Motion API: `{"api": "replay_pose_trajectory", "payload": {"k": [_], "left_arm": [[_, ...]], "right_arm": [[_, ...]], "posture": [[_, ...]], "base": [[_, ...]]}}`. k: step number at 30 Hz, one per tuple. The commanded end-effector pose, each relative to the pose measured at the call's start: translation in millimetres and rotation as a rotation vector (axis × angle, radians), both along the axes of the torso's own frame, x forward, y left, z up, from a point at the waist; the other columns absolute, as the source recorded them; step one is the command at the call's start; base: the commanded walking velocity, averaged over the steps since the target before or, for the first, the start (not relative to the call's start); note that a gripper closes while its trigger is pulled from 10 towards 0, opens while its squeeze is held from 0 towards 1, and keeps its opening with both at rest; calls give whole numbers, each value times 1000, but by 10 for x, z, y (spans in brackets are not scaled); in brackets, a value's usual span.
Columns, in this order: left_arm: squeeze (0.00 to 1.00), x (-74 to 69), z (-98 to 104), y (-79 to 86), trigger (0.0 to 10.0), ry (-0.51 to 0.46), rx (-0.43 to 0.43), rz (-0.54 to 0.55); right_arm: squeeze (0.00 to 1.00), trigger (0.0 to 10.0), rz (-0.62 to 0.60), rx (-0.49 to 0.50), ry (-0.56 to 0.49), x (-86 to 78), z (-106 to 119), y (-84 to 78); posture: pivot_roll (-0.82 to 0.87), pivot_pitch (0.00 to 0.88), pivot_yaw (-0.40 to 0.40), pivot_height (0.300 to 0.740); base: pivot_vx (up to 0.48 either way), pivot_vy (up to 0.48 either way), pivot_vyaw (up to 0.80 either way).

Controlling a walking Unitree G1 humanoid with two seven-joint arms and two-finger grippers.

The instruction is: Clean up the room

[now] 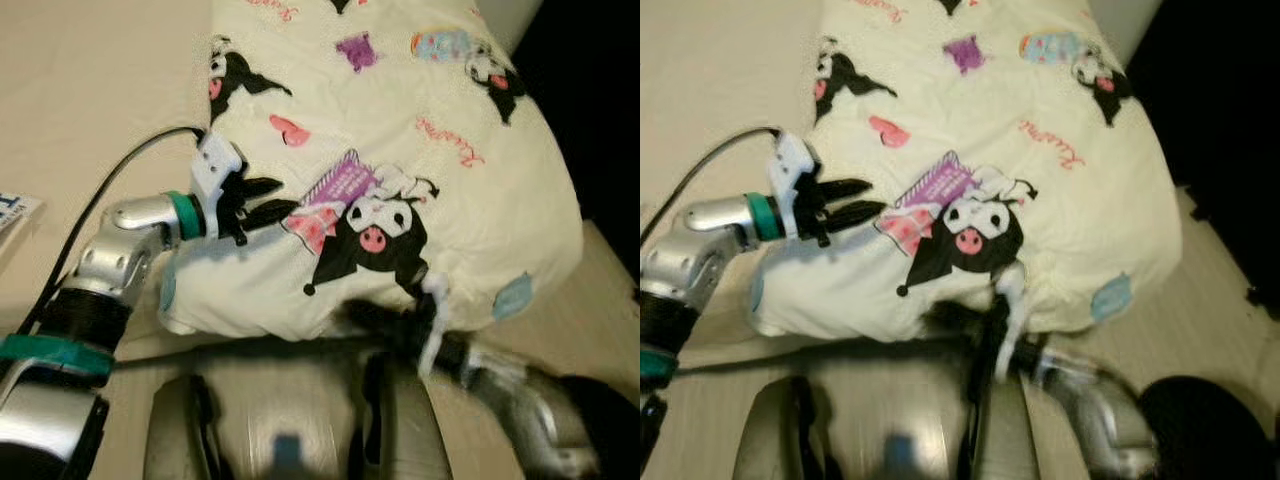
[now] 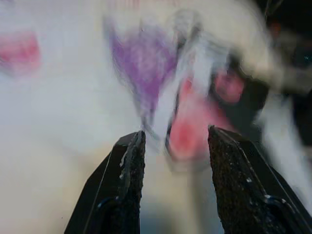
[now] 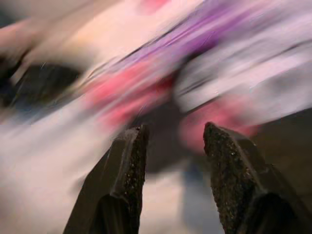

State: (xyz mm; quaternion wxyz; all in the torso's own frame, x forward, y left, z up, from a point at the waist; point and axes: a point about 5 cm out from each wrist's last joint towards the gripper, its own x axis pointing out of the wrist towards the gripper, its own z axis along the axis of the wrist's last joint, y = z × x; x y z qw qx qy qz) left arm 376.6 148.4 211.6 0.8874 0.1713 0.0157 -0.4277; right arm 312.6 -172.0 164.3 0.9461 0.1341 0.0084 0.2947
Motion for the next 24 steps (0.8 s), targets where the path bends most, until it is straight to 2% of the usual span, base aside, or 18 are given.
{"api": "replay_pose_trajectory", "payload": {"k": [1, 2, 4, 5, 6, 8, 9, 11, 12, 14, 15, 16, 17, 18, 19, 20, 21, 24], "left_arm": [[0, -11, -314, 85, 10000, 63, 108, 60], [0, -38, -622, 235, 10000, 113, 195, 160], [0, -46, -673, 265, 10000, 121, 207, 178], [0, -143, -874, 379, 10000, 181, 225, 212], [0, -143, -874, 379, 10000, 181, 225, 212], [0, -315, -1142, 512, 10000, 268, 230, 242], [0, -315, -1142, 512, 10000, 268, 230, 242], [0, -503, -1378, 549, 10000, 350, 187, 248], [0, -503, -1378, 549, 10000, 350, 187, 248], [0, -675, -1596, 578, 10000, 406, 158, 273], [0, -675, -1596, 578, 10000, 406, 158, 273], [0, -765, -1718, 627, 10000, 436, 144, 320], [0, -765, -1718, 627, 10000, 436, 144, 320], [0, -845, -1839, 682, 10000, 454, 146, 370], [0, -845, -1839, 682, 10000, 454, 146, 370], [0, -911, -1926, 724, 10000, 467, 152, 410], [0, -911, -1926, 724, 10000, 467, 152, 410], [0, -1040, -2060, 848, 10000, 497, 189, 498]], "right_arm": [[0, 10000, -197, 26, 39, 57, -110, -252], [0, 10000, -332, 67, 39, 96, -60, -406], [0, 10000, -347, 72, 43, 92, -55, -422], [0, 10000, -363, 65, 48, 82, -96, -372], [0, 10000, -363, 65, 48, 82, -96, -372], [0, 10000, -373, 36, 53, 68, -171, -255], [0, 10000, -373, 36, 53, 68, -171, -255], [0, 10000, -351, 44, 75, 93, -246, -51], [0, 10000, -351, 44, 75, 93, -246, -51], [0, 10000, -326, 71, 80, 148, -262, 144], [0, 10000, -326, 71, 80, 148, -262, 144], [0, 10000, -310, 82, 77, 183, -250, 239], [0, 10000, -310, 82, 77, 183, -250, 239], [0, 10000, -303, 92, 70, 224, -233, 317], [0, 10000, -303, 92, 70, 224, -233, 317], [0, 10000, -298, 97, 64, 253, -217, 368], [0, 10000, -298, 97, 64, 253, -217, 368], [0, 10000, -293, 101, 54, 282, -184, 400]], "posture": [[-86, 223, 38, 520], [-92, 228, 37, 520], [-92, 228, 37, 520], [-85, 238, 36, 520], [-85, 238, 36, 520], [-66, 243, 34, 520], [-66, 243, 34, 520], [-56, 244, 29, 520], [-56, 244, 29, 520], [-43, 244, 23, 520], [-43, 244, 23, 520], [-41, 243, 23, 520], [-41, 243, 23, 520], [-42, 242, 20, 520], [-42, 242, 20, 520], [-40, 241, 17, 520], [-40, 241, 17, 520], [-34, 239, 9, 520]], "base": [[0, 0, 0], [0, 0, 0], [0, 0, 0], [0, 0, 0], [0, 0, 0], [0, 0, 0], [0, 0, 0], [0, 0, 0], [0, 0, 0], [0, 0, 0], [0, 0, 0], [0, 0, 0], [0, 0, 0], [0, 0, 0], [0, 0, 0], [0, 0, 0], [0, 0, 0], [0, 0, 0]]}}
